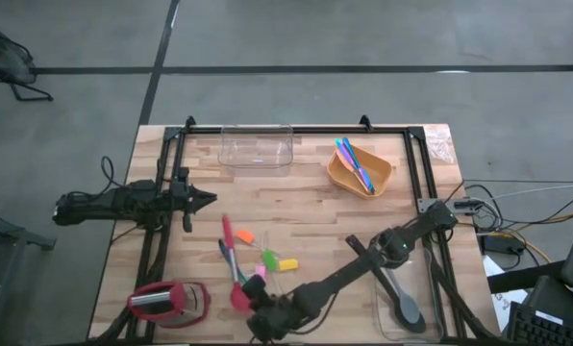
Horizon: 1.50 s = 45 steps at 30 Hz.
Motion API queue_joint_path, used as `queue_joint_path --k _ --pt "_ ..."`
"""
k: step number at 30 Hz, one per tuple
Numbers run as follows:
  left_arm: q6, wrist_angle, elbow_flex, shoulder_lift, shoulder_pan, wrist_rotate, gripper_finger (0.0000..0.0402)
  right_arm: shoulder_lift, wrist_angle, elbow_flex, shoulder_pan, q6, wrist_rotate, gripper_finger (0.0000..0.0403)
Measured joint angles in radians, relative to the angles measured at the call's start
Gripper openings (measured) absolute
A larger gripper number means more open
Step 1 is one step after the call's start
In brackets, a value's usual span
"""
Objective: Pick & Place Kitchen Items
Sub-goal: Put the red serving spoon into the bottom transparent bin
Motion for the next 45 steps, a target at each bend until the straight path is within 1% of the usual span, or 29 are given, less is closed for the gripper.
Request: queue_joint_path --k 6,11,15,19,26,29,33,35,38,40,45 --pt "0.0 0.0 0.0 0.0 0.0 0.0 0.0044 -0.038 -0.096 0.015 0.058 0.016 0.179 0.0012" --pt "0.0 0.0 0.0 0.0 0.0 0.0 0.0044 -0.077 -0.205 0.015 0.103 0.074 0.326 0.0012" --pt "0.0 -0.001 0.0 0.0 0.0 0.0 0.0044 -0.117 -0.262 0.015 0.135 0.117 0.406 0.0011" --pt "0.0 -0.001 0.0 0.0 0.0 0.0 0.0044 -0.155 -0.36 0.016 0.166 0.198 0.425 0.0011" --pt "0.0 -0.002 0.0 0.0 0.0 0.0 0.0044 -0.208 -0.652 0.016 0.232 0.479 0.429 0.0012" --pt "0.0 -0.002 0.0 0.0 0.0 0.0 0.0044 -0.226 -0.783 0.016 0.277 0.527 0.455 0.0012" --pt "0.0 -0.003 0.0 0.0 0.0 0.0 0.0044 -0.243 -0.927 0.016 0.342 0.595 0.453 0.0012" --pt "0.0 -0.003 0.0 0.0 0.0 0.0 0.0044 -0.252 -0.94 0.015 0.372 0.65 0.431 0.0012" --pt "0.0 -0.005 0.0 0.0 0.0 0.0 0.0044 -0.27 -0.938 0.013 0.424 0.657 0.398 0.0013" --pt "0.0 -0.007 0.0 0.0 0.0 0.0 0.0044 -0.282 -0.939 0.012 0.462 0.666 0.406 0.0013" --pt "0.0 -0.008 0.0 0.001 0.0 0.0 0.0044 -0.32 -0.938 0.012 0.541 0.793 0.427 0.0013"
